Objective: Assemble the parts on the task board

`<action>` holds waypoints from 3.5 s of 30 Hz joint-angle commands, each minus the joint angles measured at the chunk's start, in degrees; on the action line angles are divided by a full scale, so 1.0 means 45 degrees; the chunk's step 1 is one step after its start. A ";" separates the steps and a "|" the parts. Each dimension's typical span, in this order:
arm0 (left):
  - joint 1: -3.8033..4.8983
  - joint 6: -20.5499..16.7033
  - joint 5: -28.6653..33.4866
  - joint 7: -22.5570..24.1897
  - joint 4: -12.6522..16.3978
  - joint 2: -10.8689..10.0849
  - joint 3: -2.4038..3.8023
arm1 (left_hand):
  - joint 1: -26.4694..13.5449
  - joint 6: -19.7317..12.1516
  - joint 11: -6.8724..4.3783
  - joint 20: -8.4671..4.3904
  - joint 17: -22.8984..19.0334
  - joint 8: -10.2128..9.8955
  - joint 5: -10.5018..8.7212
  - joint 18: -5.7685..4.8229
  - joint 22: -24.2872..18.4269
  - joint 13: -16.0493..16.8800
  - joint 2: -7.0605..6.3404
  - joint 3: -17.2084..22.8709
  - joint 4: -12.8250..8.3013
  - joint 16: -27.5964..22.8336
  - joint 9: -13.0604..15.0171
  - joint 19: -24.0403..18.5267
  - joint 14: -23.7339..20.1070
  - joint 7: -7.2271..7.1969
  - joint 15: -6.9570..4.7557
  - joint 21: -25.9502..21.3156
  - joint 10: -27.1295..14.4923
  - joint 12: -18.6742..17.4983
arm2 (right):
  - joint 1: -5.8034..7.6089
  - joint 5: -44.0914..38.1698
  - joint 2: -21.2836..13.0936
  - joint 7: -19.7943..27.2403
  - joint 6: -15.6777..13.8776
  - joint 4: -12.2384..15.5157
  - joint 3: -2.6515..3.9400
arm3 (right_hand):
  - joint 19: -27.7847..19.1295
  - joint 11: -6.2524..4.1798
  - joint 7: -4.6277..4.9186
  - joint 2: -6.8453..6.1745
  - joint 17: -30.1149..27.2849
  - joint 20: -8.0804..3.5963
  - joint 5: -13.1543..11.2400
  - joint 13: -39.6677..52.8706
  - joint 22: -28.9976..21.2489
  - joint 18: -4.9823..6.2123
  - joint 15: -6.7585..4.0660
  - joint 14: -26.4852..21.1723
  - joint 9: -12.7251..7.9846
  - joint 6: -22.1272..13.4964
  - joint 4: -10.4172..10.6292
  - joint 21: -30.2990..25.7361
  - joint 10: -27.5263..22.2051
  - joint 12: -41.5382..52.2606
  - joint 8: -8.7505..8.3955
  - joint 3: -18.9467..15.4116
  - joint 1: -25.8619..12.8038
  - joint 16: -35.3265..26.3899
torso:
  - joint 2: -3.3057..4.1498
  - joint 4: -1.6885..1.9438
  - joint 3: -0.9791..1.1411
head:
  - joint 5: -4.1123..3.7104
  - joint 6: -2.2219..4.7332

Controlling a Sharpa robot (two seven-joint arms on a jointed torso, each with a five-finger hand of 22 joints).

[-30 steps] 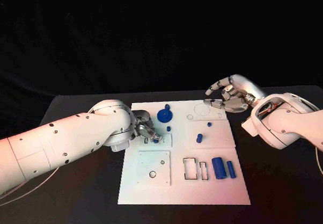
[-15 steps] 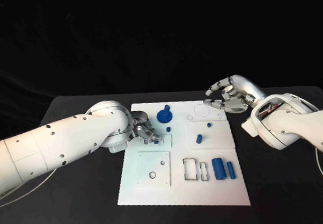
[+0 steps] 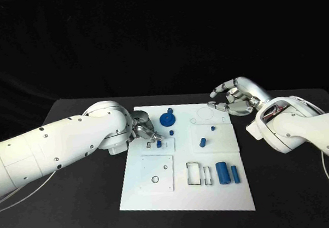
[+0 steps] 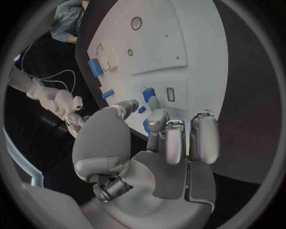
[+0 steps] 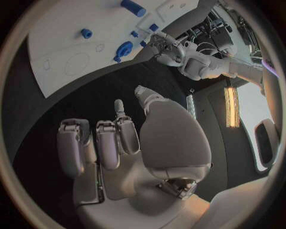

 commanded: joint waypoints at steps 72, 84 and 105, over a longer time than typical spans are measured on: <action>0.0667 0.1654 0.0504 0.0302 -0.4428 0.1735 0.0013 | 0.2318 -0.0682 0.0738 0.0519 0.2777 -0.2321 -0.0049 -0.0073 -0.0590 -0.3545 0.1099 -0.1120 -0.0087 -0.0164 -0.1841 -0.0330 0.1181 0.0837 0.0603 -0.0316 -0.2461 -0.2590 | -0.0044 -0.0110 0.0170 0.0068 0.0121 -0.0106 -0.0001 | 0.0572 -0.0043 -0.0041 0.0085 0.1235 -0.0003 0.0007 0.1216 0.2490 0.0246 -0.0038 0.0858 -0.0010 -0.0020 0.0131 -0.0013 -0.0040 -0.0034 0.0049 0.0037 -0.0064 -0.0065 | -0.0001 -0.0002 0.0009 | 0.0084 -0.0050; 0.0649 0.1537 0.0877 0.0499 -0.4453 0.1780 0.0009 | 0.3958 -0.0671 0.0629 0.0461 0.2875 -0.2124 -0.0146 -0.0091 -0.0489 -0.3585 0.1528 -0.0263 -0.0521 -0.0121 -0.1844 -0.0314 0.1209 0.0721 0.0505 -0.0276 -0.2389 -0.2595 | -0.0047 -0.0114 0.0183 0.0067 0.0120 -0.0117 0.0000 | 0.0584 -0.0049 -0.0047 0.0128 0.1239 -0.0007 0.0095 0.1234 0.2501 0.0242 -0.0044 0.0860 -0.0006 0.0000 0.0149 -0.0002 -0.0018 -0.0011 0.0070 0.0064 -0.0032 -0.0068 | 0.0003 0.0000 0.0003 | 0.0083 -0.0077; 0.0640 0.1226 0.1470 0.0548 -0.4372 0.1556 0.0001 | 0.4420 -0.0790 0.0685 0.0511 0.2782 -0.1431 -0.0068 -0.0129 -0.0215 -0.3322 0.0992 0.3504 -0.2125 -0.0164 -0.1413 -0.0230 0.1181 0.0849 0.0547 -0.0136 -0.1948 -0.2357 | -0.0049 -0.0120 0.0191 0.0078 0.0101 -0.0137 0.0000 | 0.0578 -0.0052 -0.0049 0.0131 0.1225 -0.0010 0.0140 0.1236 0.2493 0.0244 -0.0048 0.0858 -0.0005 0.0008 0.0153 -0.0013 -0.0014 -0.0008 0.0079 0.0071 -0.0016 -0.0074 | -0.0016 0.0000 0.0011 | 0.0164 -0.0070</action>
